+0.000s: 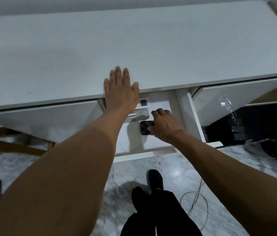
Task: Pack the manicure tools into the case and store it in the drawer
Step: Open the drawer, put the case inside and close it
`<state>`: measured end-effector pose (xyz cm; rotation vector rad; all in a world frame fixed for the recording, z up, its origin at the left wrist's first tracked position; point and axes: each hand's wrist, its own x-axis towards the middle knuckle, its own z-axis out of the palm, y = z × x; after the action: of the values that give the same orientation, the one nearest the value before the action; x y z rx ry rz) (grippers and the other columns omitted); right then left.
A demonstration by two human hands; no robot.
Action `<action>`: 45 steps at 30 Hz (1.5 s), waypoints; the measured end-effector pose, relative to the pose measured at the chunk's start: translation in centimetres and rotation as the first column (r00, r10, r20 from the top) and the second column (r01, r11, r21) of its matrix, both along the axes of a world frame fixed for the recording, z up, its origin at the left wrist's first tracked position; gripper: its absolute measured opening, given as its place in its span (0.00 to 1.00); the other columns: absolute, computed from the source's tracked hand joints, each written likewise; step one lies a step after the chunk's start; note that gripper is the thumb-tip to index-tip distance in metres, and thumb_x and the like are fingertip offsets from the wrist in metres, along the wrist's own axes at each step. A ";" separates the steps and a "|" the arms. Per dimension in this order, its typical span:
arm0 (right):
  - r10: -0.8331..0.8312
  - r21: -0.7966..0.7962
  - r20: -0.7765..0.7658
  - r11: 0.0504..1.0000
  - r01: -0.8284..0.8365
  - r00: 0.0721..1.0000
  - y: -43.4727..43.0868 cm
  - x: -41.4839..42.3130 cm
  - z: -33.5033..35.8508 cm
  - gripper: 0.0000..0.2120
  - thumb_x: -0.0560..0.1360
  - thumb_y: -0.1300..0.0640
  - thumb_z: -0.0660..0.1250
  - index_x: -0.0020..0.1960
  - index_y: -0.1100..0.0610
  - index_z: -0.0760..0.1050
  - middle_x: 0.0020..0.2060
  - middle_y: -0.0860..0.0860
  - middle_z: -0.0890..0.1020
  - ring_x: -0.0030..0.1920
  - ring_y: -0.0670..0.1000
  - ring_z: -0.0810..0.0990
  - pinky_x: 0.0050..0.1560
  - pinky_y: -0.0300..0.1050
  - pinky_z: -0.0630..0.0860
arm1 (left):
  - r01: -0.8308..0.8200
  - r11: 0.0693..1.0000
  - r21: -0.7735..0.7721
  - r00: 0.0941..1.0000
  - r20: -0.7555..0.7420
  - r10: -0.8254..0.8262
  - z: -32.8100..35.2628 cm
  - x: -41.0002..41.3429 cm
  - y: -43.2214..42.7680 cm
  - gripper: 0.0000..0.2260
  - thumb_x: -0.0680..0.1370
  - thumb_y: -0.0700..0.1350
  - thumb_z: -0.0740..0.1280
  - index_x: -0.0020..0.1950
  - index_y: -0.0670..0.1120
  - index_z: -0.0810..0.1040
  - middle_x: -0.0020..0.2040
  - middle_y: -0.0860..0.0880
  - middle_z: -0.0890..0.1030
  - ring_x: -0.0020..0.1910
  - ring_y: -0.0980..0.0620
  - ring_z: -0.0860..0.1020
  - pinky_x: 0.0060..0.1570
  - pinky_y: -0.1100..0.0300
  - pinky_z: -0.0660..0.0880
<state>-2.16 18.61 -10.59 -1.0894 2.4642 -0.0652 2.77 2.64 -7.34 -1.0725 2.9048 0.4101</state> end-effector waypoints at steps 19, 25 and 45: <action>0.074 -0.148 -0.055 0.986 -0.082 0.996 7.7 4.8 7.8 0.21 0.77 0.54 0.62 0.68 0.60 0.67 0.66 0.57 0.73 0.66 0.59 0.69 0.64 0.58 0.72 | 0.058 0.997 0.045 0.997 0.038 -0.060 0.5 14.2 13.3 0.25 0.84 0.54 0.47 0.80 0.46 0.50 0.81 0.47 0.50 0.79 0.47 0.49 0.75 0.46 0.48; 0.085 -0.124 -0.047 0.988 -0.090 0.995 13.4 7.5 6.8 0.27 0.77 0.51 0.64 0.72 0.58 0.61 0.72 0.56 0.67 0.72 0.59 0.63 0.70 0.60 0.67 | 0.059 0.997 0.045 0.996 0.069 -0.062 0.1 17.7 18.8 0.27 0.83 0.54 0.47 0.80 0.46 0.46 0.81 0.47 0.46 0.79 0.48 0.46 0.76 0.47 0.46; 0.027 -0.019 0.051 0.999 -0.026 0.998 17.1 7.9 3.8 0.34 0.81 0.40 0.45 0.79 0.59 0.43 0.79 0.55 0.45 0.79 0.56 0.43 0.77 0.59 0.49 | -0.014 0.987 0.159 0.984 0.176 -0.015 -1.3 17.6 19.4 0.32 0.81 0.62 0.41 0.80 0.45 0.42 0.80 0.47 0.40 0.79 0.49 0.41 0.75 0.47 0.40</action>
<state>5.78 35.75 -6.78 -1.1141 2.4076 -0.1062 20.35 21.99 -8.68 -1.0279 2.6673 0.5100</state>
